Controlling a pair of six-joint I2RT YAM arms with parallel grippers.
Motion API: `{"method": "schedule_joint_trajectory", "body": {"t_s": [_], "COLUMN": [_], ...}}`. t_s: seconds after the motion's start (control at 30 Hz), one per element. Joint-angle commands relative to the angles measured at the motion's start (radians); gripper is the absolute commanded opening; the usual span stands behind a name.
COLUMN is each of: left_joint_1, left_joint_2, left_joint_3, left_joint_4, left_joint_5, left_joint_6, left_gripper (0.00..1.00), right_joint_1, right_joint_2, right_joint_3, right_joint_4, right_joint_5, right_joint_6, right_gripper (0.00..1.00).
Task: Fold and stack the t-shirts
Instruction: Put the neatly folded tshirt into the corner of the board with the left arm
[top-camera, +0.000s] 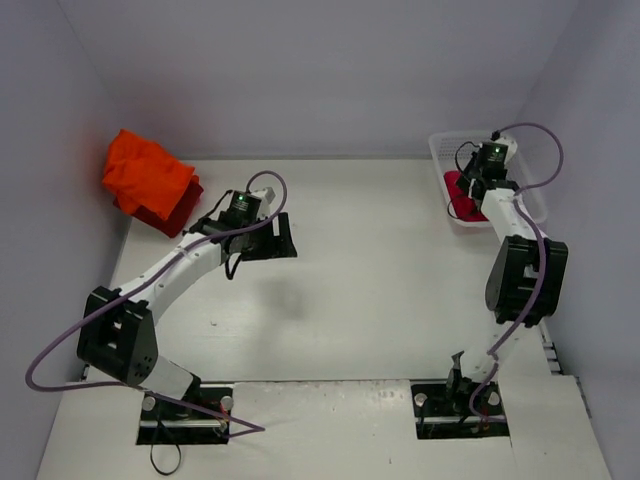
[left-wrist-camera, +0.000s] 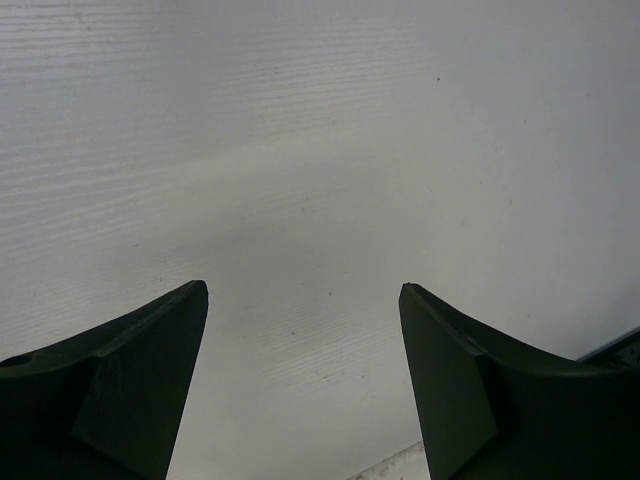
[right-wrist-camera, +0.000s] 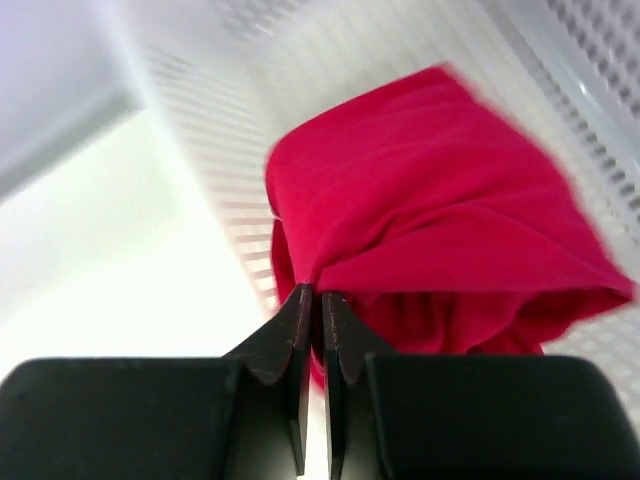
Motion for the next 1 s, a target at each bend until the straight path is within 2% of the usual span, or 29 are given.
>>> {"method": "schedule_joint_trajectory", "body": {"t_s": [0.0,0.27,0.33,0.37,0.4,0.43,0.47,0.6,0.77,0.8,0.83,0.97], "left_joint_1": [0.006,0.006,0.006,0.006,0.006,0.006,0.006,0.006,0.006,0.006,0.006,0.006], "left_joint_2": [-0.071,-0.143,-0.16,-0.163,-0.164,-0.163,-0.16,-0.163,-0.154,-0.149,-0.142,-0.129], "left_joint_3": [0.016,-0.001,-0.007,-0.01,-0.01,-0.009,-0.004,-0.004,-0.003,-0.001,0.002,0.0], "left_joint_4": [0.03,0.024,0.03,0.035,0.037,0.034,0.026,0.027,0.041,0.047,0.049,0.061], "left_joint_5": [0.008,0.015,0.015,0.014,0.002,-0.006,-0.011,-0.012,-0.012,-0.009,-0.006,0.015], "left_joint_6": [-0.003,-0.026,-0.03,-0.032,-0.032,-0.038,-0.04,-0.041,-0.038,-0.04,-0.044,-0.056], "left_gripper": [0.72,0.72,0.72,0.72,0.72,0.72,0.72,0.72,0.72,0.72,0.72,0.72], "right_joint_1": [0.026,0.027,0.024,0.021,0.02,0.018,0.017,0.026,0.023,0.021,0.021,0.021], "right_joint_2": [-0.202,-0.364,-0.368,-0.354,-0.319,-0.299,-0.274,-0.277,-0.347,-0.355,-0.36,-0.386], "right_joint_3": [0.049,0.01,0.013,0.02,0.032,0.057,0.06,0.043,-0.003,-0.009,-0.012,0.002], "right_joint_4": [0.053,0.036,0.018,0.004,-0.019,-0.068,-0.071,-0.072,-0.111,-0.114,-0.122,-0.174], "right_joint_5": [-0.007,-0.022,-0.014,-0.016,-0.011,-0.007,-0.008,-0.067,0.08,0.105,0.137,0.147], "right_joint_6": [-0.021,-0.023,-0.037,-0.038,-0.035,-0.029,-0.024,-0.035,-0.061,-0.064,-0.066,-0.046], "right_gripper": [0.0,0.0,0.0,0.03,0.19,0.77,0.93,0.92,0.93,0.99,1.0,1.0]}}
